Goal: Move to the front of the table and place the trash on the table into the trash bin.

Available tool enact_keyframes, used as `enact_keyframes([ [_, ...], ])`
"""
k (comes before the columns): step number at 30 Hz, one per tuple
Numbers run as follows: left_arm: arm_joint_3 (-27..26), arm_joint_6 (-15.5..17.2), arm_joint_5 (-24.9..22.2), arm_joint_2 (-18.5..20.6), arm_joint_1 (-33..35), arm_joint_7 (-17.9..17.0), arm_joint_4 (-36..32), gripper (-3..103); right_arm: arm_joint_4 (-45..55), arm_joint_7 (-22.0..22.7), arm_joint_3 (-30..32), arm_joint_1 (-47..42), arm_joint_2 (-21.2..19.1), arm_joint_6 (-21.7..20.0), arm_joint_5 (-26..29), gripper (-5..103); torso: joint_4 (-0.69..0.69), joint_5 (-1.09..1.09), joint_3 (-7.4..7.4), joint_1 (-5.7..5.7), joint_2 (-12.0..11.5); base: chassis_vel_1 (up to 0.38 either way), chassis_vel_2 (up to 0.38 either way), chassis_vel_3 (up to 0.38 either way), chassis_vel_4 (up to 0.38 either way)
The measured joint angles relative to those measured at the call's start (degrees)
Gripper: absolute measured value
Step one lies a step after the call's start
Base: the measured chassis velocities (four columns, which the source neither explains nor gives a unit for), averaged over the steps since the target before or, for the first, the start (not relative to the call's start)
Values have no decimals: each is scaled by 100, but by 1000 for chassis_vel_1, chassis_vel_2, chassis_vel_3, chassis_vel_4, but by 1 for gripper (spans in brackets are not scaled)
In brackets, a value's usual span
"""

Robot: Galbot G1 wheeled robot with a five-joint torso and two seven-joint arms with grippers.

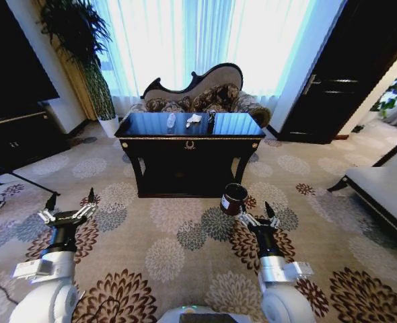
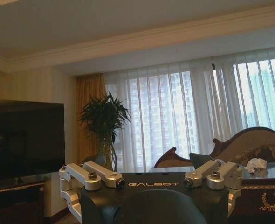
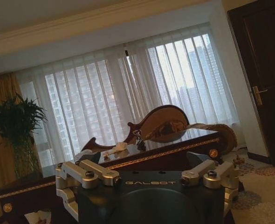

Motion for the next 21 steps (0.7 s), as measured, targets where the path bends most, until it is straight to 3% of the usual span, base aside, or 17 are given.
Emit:
enact_keyframes([
  [15,-133,351,-121,75,5,-113,-286,100,125,25,84,55,15,-271,205,100,0,0,0,0,0,0,0,0,0],
  [21,-280,324,-126,144,-74,-113,-205,100,185,-4,148,62,-9,-292,209,100,0,0,0,0,0,0,0,0,0],
])
